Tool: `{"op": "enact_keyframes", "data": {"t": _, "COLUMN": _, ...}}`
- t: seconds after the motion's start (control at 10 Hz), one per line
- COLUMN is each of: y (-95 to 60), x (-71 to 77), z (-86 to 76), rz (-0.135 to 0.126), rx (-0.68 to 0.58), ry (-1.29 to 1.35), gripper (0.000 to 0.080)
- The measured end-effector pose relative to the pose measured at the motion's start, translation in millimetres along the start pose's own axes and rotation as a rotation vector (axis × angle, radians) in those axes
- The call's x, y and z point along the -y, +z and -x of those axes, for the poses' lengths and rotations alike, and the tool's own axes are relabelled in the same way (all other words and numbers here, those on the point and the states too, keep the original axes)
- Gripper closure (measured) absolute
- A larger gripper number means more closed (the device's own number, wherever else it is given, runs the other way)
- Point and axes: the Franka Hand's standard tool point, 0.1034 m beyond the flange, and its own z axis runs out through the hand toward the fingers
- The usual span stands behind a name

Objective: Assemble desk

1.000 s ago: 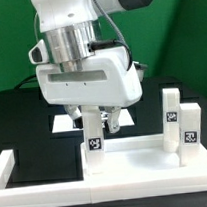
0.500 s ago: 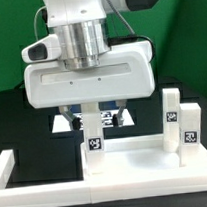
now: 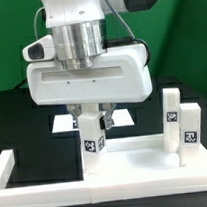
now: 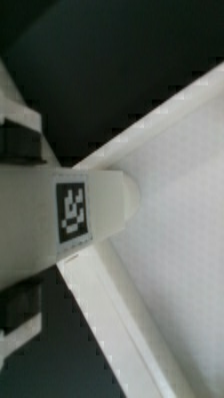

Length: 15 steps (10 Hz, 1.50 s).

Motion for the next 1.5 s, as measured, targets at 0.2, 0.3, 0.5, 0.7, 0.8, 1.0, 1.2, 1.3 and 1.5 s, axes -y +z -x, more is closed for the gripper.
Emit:
{"op": "enact_keyframes", "data": {"t": 0.2, "y": 1.9, "x": 2.9, "z": 5.1, "rz": 0.012, "rx": 0.027, "ry": 0.316, "gripper": 0.0506}}
{"op": "enact_keyframes", "data": {"t": 0.3, "y": 2.0, "x": 6.8, "z": 4.0, "rz": 0.009, "rx": 0.049, "ry": 0.477, "gripper": 0.0506}}
{"op": "enact_keyframes", "data": {"t": 0.5, "y": 1.1, "x": 4.8, "z": -2.6, "rz": -0.042, "rx": 0.088, "ry": 0.785, "gripper": 0.0506}}
{"op": "enact_keyframes", "data": {"t": 0.7, "y": 1.7, "x": 4.3, "z": -2.9, "rz": -0.058, "rx": 0.098, "ry": 0.923, "gripper": 0.0506}}
{"op": "enact_keyframes", "data": {"t": 0.8, "y": 1.9, "x": 4.4, "z": -2.7, "rz": -0.057, "rx": 0.097, "ry": 0.911, "gripper": 0.0505}}
{"op": "enact_keyframes", "data": {"t": 1.0, "y": -0.1, "x": 5.6, "z": -0.7, "rz": -0.045, "rx": 0.083, "ry": 0.617, "gripper": 0.0338}}
{"op": "enact_keyframes", "data": {"t": 1.2, "y": -2.0, "x": 4.0, "z": 1.6, "rz": -0.047, "rx": 0.087, "ry": 0.301, "gripper": 0.0164}}
{"op": "enact_keyframes", "data": {"t": 1.3, "y": -3.2, "x": 4.6, "z": 2.9, "rz": -0.052, "rx": 0.074, "ry": 0.266, "gripper": 0.0164}}
{"op": "enact_keyframes", "data": {"t": 1.5, "y": -2.2, "x": 2.1, "z": 2.1, "rz": -0.054, "rx": 0.069, "ry": 0.101, "gripper": 0.0151}}
